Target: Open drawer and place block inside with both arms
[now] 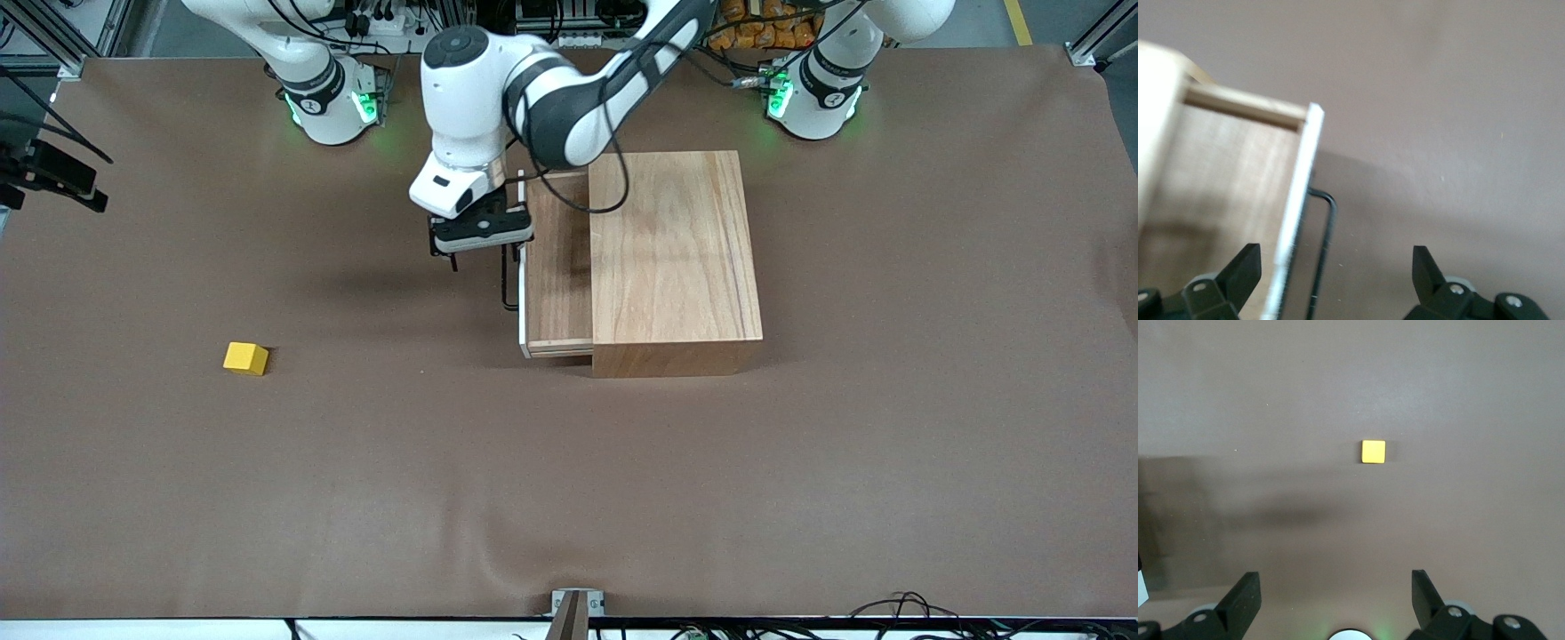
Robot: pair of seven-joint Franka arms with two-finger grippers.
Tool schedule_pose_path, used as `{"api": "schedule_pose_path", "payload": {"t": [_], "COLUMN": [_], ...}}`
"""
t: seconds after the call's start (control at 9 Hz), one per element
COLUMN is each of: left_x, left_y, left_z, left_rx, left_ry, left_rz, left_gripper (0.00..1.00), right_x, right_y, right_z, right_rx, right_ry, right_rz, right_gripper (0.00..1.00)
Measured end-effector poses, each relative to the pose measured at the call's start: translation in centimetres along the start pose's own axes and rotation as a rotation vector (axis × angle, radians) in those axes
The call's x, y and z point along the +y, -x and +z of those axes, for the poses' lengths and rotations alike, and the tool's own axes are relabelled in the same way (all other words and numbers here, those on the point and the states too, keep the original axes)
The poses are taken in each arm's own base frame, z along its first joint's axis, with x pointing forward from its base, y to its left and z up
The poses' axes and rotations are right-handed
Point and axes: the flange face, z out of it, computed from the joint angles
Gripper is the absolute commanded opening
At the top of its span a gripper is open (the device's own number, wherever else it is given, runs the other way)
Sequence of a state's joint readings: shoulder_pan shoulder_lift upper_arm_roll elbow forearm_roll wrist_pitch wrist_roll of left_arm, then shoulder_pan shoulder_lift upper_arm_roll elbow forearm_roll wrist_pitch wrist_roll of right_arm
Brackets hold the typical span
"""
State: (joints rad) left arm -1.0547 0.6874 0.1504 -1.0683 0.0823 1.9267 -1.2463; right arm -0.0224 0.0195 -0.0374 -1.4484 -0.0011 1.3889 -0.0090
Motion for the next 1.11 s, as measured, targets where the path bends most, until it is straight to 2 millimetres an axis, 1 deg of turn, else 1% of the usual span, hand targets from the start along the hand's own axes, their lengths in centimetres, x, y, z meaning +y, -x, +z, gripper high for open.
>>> {"api": "schedule_pose_path", "payload": {"t": [0.11,0.22,0.33,0.44,0.56,0.67,0.78,0.89,1.0,1.11], "left_x": [-2.6,-5.9,-10.5,-14.9,-19.8,-24.1,-28.3,-32.9,-37.0,-40.5], "left_y": [-3.3,-7.0,-11.3,-14.8,-18.1,-20.3,-21.9,-23.4,-24.6,-25.4], "left_z": [-3.8,-7.8,-11.8,-14.1,-15.7,-16.5,-16.9,-17.0,-16.7,-15.9], "left_rx": [-0.015,-0.032,-0.055,-0.091,-0.133,-0.163,-0.189,-0.217,-0.245,-0.276], "left_ry": [-0.045,-0.077,-0.107,-0.134,-0.142,-0.146,-0.148,-0.15,-0.153,-0.158], "left_rz": [0.022,0.066,0.104,0.128,0.155,0.184,0.213,0.233,0.246,0.252], "left_gripper": [1.0,1.0,1.0,1.0,1.0,1.0,1.0,1.0,1.0,1.0], "right_x": [0.6,1.2,1.9,2.9,3.5,3.7,3.7,3.9,4.5,4.8], "right_y": [-0.8,-1.8,-4.1,-6.4,-8.7,-10.3,-11.3,-11.9,-11.9,-11.5], "right_z": [1.1,3.1,7.4,11.5,15.7,19.1,22.6,27.1,31.8,35.5], "right_rx": [-0.02,-0.064,-0.143,-0.192,-0.211,-0.204,-0.19,-0.164,-0.141,-0.151], "right_ry": [0.0,-0.001,-0.001,-0.003,-0.003,-0.001,-0.001,-0.002,-0.003,-0.004], "right_rz": [0.012,0.022,0.035,0.05,0.059,0.06,0.042,0.012,-0.004,-0.008], "right_gripper": [1.0,1.0,1.0,1.0,1.0,1.0,1.0,1.0,1.0,1.0]}}
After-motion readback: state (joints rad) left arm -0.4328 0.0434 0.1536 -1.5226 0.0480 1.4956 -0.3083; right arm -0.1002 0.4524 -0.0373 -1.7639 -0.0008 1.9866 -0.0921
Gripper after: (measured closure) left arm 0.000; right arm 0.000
